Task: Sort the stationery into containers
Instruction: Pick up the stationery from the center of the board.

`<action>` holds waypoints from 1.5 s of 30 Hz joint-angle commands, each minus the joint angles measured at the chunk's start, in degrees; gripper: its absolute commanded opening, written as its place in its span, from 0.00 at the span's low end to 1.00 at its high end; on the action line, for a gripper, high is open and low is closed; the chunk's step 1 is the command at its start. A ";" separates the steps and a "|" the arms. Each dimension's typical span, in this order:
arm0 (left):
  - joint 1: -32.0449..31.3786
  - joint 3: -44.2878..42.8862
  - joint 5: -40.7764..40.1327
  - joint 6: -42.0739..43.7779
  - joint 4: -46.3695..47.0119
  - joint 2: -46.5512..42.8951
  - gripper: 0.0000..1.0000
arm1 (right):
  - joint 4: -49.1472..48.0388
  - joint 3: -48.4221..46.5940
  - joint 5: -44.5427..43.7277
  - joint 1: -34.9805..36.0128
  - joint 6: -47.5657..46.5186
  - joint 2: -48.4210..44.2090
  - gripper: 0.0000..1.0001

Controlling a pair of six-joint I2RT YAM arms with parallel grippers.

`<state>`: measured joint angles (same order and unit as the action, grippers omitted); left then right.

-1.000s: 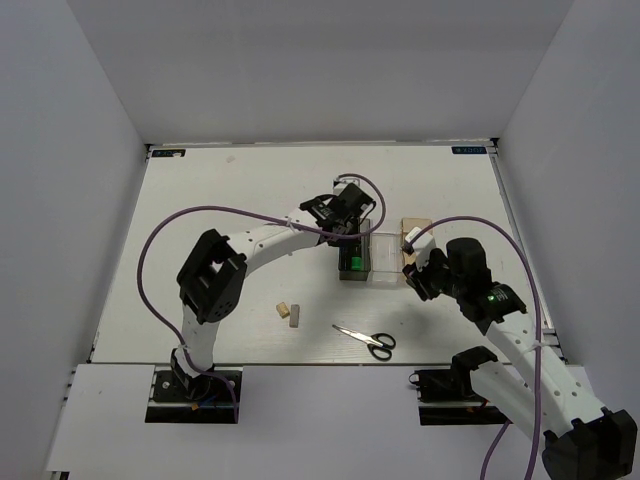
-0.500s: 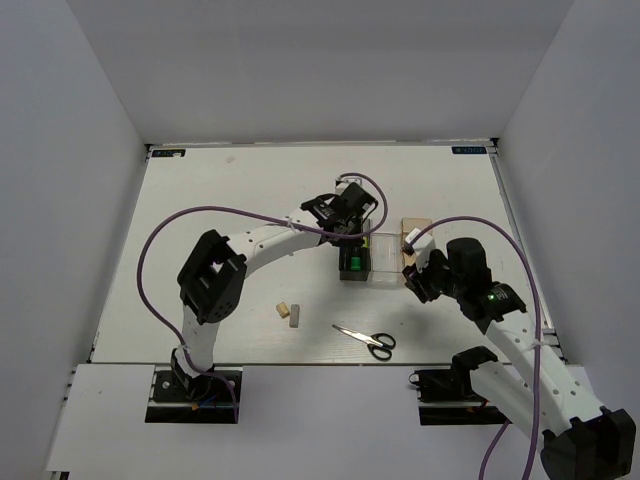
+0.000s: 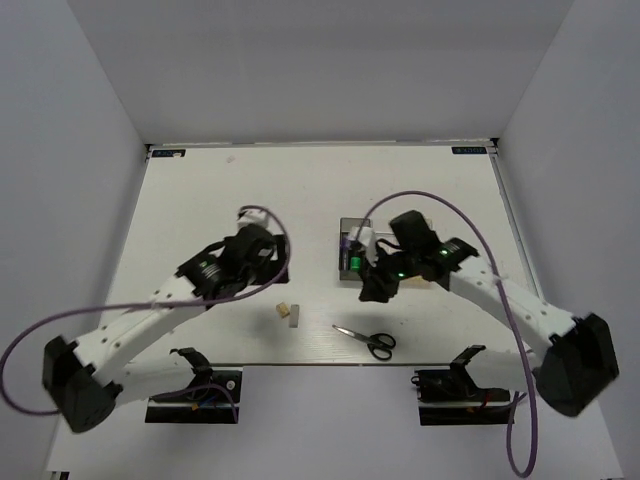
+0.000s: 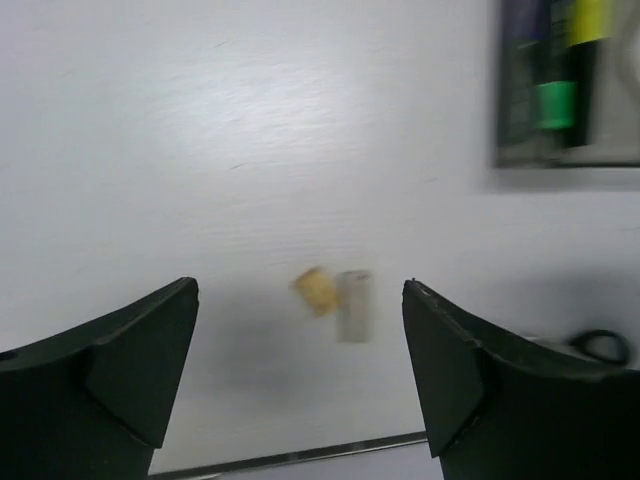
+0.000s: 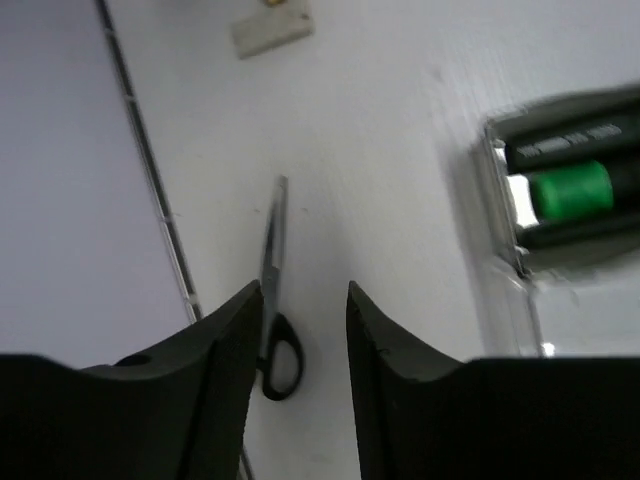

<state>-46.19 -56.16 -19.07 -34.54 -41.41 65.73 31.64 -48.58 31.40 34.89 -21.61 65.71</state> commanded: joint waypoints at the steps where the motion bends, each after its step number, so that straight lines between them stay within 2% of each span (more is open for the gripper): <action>1: 3.38 11.39 -6.95 -2.37 -8.60 -8.85 0.94 | 0.97 -8.27 -2.73 10.25 5.86 9.06 0.46; 2: 5.48 12.90 -8.60 -2.80 -9.04 -15.66 0.94 | 1.06 -9.94 -3.70 11.93 8.05 10.91 0.48; 3: 6.28 16.23 -9.40 -3.16 -10.43 -17.81 0.94 | 0.88 -13.79 -5.89 13.43 9.81 15.02 0.48; 5: 8.13 17.75 -12.29 -4.65 -11.84 -23.53 0.94 | 0.88 -16.28 -8.27 18.50 14.90 22.56 0.58; 6: 8.83 19.06 -13.44 -5.18 -12.11 -28.51 0.94 | 0.27 -18.46 -10.37 19.50 16.84 24.27 0.58; 7: 9.71 20.38 -14.15 -5.01 -12.03 -29.95 0.94 | -0.60 -20.22 -11.26 20.90 22.69 26.03 0.63; 8: 9.98 20.82 -15.89 -5.01 -12.46 -31.36 0.94 | -1.22 -21.89 -14.66 22.48 24.57 30.22 0.67; 11: 10.51 23.37 -18.36 -4.22 -12.64 -38.03 0.94 | -3.16 -24.98 -22.48 24.95 33.46 36.03 0.73; 15: 10.51 24.34 -19.60 -3.69 -13.17 -40.77 0.94 | 2.37 -32.97 -28.49 27.42 41.19 45.18 0.73; 21: 10.42 25.13 -20.49 -4.22 -14.93 -43.06 0.95 | 1.32 -37.37 -30.16 29.44 48.04 50.37 0.67; 25: 10.34 25.49 -19.78 -4.21 -14.05 -44.29 0.95 | 3.96 -39.84 -35.25 30.40 48.94 53.29 0.64; 29: 10.34 25.93 -18.55 -3.78 -13.35 -43.85 0.95 | 3.78 -37.83 -38.42 31.55 48.77 54.17 0.59; 33: 10.42 26.01 -18.20 -3.69 -13.17 -44.91 0.95 | 3.69 -35.11 -45.00 32.78 47.19 54.26 0.50; 38: 10.42 26.37 -17.58 -3.60 -12.73 -45.25 0.95 | 6.15 -33.78 -46.34 32.78 44.90 53.82 0.50; 45: 10.42 26.45 -17.14 -3.77 -12.82 -45.52 0.95 | 10.37 -32.02 -43.36 32.52 42.61 52.24 0.50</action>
<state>-35.94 -30.35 -36.60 -38.39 -55.02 20.64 34.70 -83.96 -11.55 67.68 22.90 116.90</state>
